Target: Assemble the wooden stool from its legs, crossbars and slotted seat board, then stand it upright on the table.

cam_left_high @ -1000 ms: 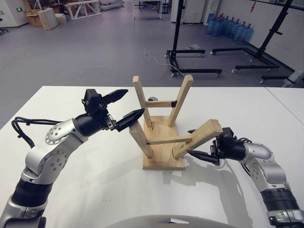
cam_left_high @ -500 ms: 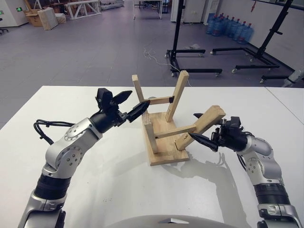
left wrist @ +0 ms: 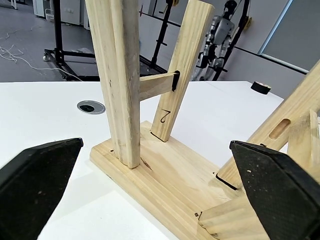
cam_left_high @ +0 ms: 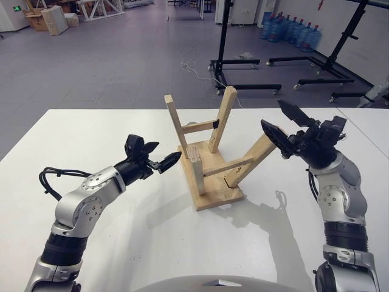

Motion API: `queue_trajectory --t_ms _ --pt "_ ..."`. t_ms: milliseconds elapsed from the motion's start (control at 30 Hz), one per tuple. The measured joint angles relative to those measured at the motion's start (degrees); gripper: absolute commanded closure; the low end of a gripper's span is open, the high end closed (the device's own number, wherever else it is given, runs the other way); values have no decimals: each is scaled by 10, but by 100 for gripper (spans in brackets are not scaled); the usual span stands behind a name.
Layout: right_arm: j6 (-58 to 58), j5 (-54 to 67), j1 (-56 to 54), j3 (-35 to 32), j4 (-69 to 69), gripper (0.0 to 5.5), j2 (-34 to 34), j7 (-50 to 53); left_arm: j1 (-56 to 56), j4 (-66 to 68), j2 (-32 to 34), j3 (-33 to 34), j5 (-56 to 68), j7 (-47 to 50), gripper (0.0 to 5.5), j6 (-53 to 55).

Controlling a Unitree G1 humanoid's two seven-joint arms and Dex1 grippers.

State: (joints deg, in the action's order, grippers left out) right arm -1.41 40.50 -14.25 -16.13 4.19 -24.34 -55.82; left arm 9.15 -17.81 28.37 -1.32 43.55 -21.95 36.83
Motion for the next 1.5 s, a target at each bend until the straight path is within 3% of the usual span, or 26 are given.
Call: queue_trajectory --t_ms 300,533,667,800,1033,1500 --pt "-64 -111 -24 19 146 142 29 153 -22 -21 -15 27 -37 3 10 -5" --pt "-81 -182 -31 42 176 142 25 207 -28 -77 -25 92 -37 24 10 -16" --pt "-82 -202 -88 19 142 142 4 245 -31 -123 -25 107 -29 27 10 -15" --pt "-110 -205 -117 1 68 142 -33 229 -31 -175 -30 110 0 19 10 -17" --pt "-168 -220 -53 12 -18 142 -52 165 -31 -202 -30 107 9 10 10 -21" --pt "-133 -158 -8 24 7 142 -77 124 -31 -217 -29 108 11 9 10 -21"
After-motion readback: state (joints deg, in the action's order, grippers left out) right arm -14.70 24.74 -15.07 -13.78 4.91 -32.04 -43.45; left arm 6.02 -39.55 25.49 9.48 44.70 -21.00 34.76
